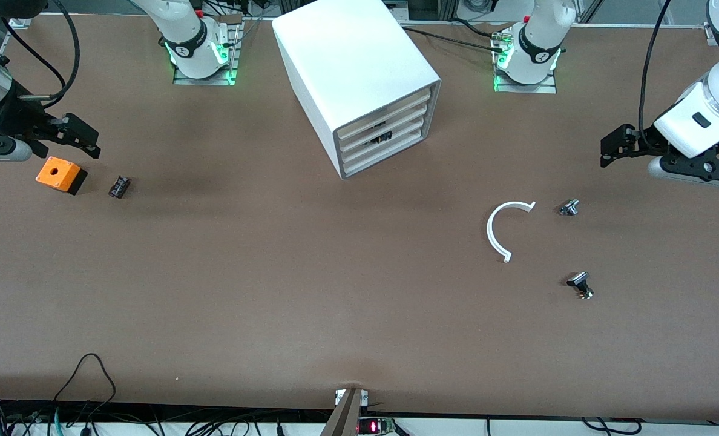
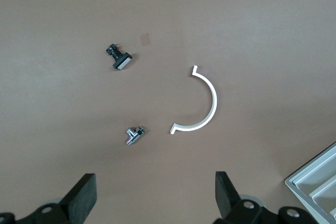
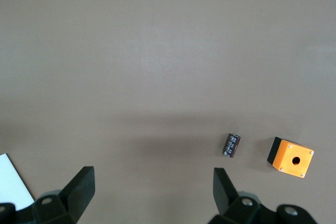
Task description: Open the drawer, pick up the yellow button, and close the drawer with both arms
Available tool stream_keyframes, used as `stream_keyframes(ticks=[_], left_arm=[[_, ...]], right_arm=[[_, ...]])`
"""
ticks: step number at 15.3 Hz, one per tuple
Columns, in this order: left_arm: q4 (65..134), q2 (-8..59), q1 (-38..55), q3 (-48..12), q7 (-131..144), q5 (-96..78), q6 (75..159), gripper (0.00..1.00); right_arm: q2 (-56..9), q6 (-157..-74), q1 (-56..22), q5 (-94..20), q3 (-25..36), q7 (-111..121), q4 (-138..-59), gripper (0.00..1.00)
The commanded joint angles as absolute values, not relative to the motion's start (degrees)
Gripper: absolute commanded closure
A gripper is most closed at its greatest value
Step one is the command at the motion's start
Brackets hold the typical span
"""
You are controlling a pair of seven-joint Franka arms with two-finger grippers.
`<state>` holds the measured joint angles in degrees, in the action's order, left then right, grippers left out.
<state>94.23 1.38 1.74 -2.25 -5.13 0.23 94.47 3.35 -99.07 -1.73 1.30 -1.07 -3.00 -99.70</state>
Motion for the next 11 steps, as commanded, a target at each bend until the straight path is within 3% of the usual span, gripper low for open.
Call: stream_keyframes(ticks=[1, 8, 11], left_arm=[[93.0, 1.7, 1.9, -2.3, -5.0, 0.9, 93.4, 0.01], [93.0, 1.7, 1.9, -2.3, -5.0, 0.9, 93.4, 0.01], [93.0, 1.7, 1.9, -2.3, -5.0, 0.9, 93.4, 0.01]], right_arm=[[3.0, -98.2, -1.2, 1.1, -1.2, -2.5, -98.5, 0.0], [3.4, -97.4, -1.4, 1.8, -1.7, -2.6, -98.3, 0.0], [2.8, -92.9, -1.3, 1.3, -1.5, -2.9, -98.5, 0.0]])
